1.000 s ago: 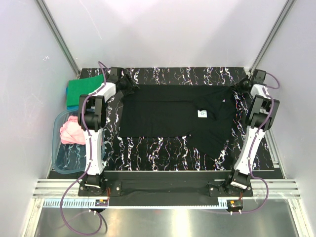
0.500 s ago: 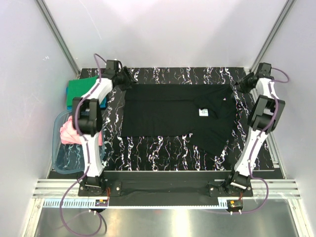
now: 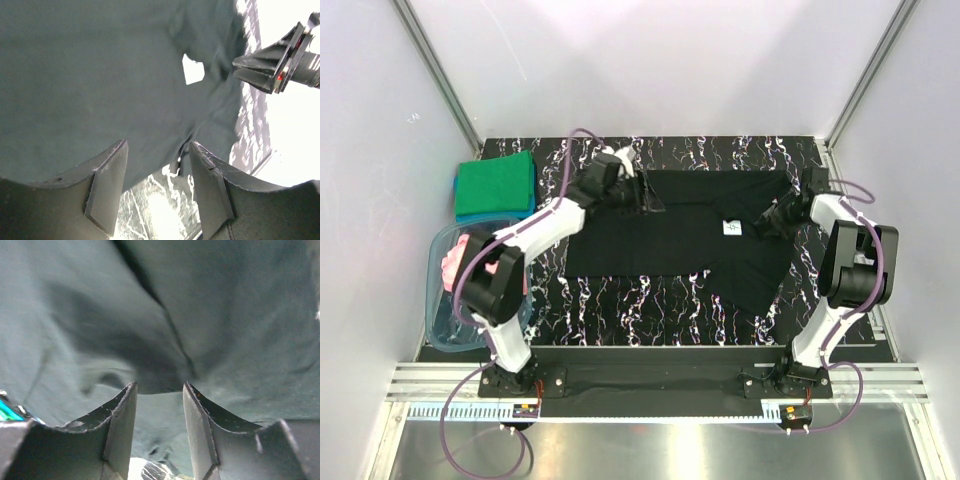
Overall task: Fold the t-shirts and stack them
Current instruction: Fold the tshirt
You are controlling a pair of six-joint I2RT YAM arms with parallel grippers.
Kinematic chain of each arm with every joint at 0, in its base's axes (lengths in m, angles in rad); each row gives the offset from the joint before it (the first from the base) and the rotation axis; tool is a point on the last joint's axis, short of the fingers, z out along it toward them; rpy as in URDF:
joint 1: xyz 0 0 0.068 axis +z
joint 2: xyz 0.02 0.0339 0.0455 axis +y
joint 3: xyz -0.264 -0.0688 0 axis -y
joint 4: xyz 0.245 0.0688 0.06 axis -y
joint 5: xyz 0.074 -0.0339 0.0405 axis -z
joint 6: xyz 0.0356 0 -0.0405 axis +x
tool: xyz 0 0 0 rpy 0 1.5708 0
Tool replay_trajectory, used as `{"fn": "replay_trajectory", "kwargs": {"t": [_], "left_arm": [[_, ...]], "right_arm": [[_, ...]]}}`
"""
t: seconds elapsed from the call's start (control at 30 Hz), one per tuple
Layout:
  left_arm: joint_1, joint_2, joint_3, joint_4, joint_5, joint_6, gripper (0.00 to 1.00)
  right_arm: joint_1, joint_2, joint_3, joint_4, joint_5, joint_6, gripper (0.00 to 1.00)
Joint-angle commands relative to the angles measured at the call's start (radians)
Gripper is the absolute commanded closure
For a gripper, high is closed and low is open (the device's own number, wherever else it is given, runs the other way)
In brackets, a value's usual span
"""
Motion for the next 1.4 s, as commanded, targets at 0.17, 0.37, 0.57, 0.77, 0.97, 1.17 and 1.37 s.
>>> {"fn": "replay_trajectory", "kwargs": {"t": [0.17, 0.37, 0.57, 0.77, 0.97, 1.17, 1.37], "left_arm": [[-0.075, 0.092, 0.029, 0.159, -0.009, -0.059, 0.44], [-0.080, 0.102, 0.027, 0.142, -0.032, -0.051, 0.44], [-0.088, 0.101, 0.020, 0.128, -0.043, -0.047, 0.44], [-0.089, 0.089, 0.007, 0.107, -0.059, -0.030, 0.44], [-0.089, 0.085, -0.007, 0.120, -0.055, -0.037, 0.44], [-0.089, 0.107, -0.002, 0.130, -0.043, -0.037, 0.43], [-0.100, 0.145, 0.029, 0.114, -0.056, -0.028, 0.43]], "right_arm": [[0.012, 0.020, -0.079, 0.176, 0.037, 0.126, 0.44], [0.021, 0.031, -0.120, 0.222, 0.043, 0.169, 0.44], [0.021, 0.026, -0.116, 0.230, 0.049, 0.174, 0.58], [0.021, -0.023, -0.039, 0.153, 0.047, 0.137, 0.91], [0.021, -0.047, 0.027, 0.064, 0.038, 0.099, 0.99], [0.021, -0.021, 0.105, 0.015, -0.012, 0.091, 0.99], [0.021, -0.009, 0.160, 0.000, -0.059, 0.096, 1.00]]}}
